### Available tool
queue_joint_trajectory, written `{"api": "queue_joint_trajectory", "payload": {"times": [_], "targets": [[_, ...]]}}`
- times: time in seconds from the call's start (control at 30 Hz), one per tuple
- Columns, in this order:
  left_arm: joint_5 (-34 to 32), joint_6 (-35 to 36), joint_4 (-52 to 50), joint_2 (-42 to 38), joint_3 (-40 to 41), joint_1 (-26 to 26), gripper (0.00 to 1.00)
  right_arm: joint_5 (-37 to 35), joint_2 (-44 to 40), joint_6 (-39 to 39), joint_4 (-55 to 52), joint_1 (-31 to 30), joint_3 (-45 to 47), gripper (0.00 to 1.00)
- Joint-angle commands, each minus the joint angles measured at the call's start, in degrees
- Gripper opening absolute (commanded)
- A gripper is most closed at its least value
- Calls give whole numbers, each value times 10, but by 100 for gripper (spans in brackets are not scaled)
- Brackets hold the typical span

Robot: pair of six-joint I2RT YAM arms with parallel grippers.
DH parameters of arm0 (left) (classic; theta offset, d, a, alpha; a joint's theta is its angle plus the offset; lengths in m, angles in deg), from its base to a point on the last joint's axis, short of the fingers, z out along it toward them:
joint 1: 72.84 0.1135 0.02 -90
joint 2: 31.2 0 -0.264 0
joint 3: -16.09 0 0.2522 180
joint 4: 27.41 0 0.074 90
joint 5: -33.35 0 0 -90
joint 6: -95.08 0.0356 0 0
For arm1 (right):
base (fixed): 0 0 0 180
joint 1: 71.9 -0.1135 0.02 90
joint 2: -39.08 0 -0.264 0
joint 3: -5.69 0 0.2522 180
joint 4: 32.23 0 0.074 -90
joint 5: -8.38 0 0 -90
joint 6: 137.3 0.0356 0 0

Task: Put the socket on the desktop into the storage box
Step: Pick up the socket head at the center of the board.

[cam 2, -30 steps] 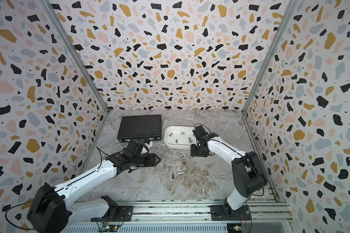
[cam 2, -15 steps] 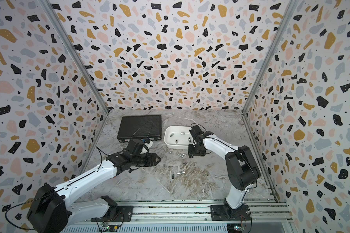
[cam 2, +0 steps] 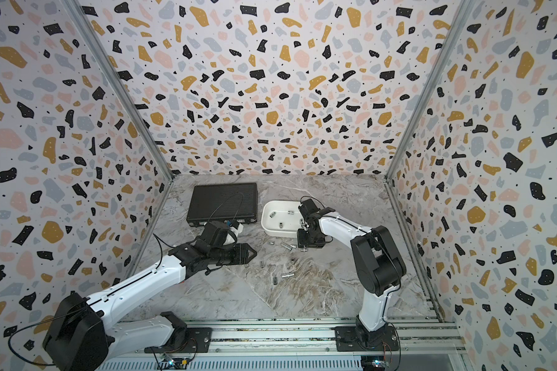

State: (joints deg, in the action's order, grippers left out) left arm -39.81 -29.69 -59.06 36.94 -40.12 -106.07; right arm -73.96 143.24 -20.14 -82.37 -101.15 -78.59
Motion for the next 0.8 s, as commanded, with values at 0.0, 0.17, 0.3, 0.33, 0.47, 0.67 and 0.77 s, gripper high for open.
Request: {"api": "queue_joint_trajectory", "payload": {"times": [0.0,0.17,0.3,0.33,0.47,0.67,0.77], "targets": [[-2,-1,15,0,5,-3,59,-8,4,-3,-10,-4,-18,55],[-1,-2,17,4,6,-4,59,-9,15,-3,-10,-5,-21,55],[-2,-2,18,4,8,-3,59,-12,24,-2,-12,-6,-23,54],[-2,-3,18,3,9,-3,59,-12,26,-2,-12,-7,-23,54],[-2,-4,19,2,12,-4,59,-12,33,0,-10,-8,-23,54],[-3,-5,20,0,17,-3,59,-14,42,4,-10,-12,-24,52],[-3,-5,20,1,17,-4,59,-14,45,6,-10,-13,-24,51]]}}
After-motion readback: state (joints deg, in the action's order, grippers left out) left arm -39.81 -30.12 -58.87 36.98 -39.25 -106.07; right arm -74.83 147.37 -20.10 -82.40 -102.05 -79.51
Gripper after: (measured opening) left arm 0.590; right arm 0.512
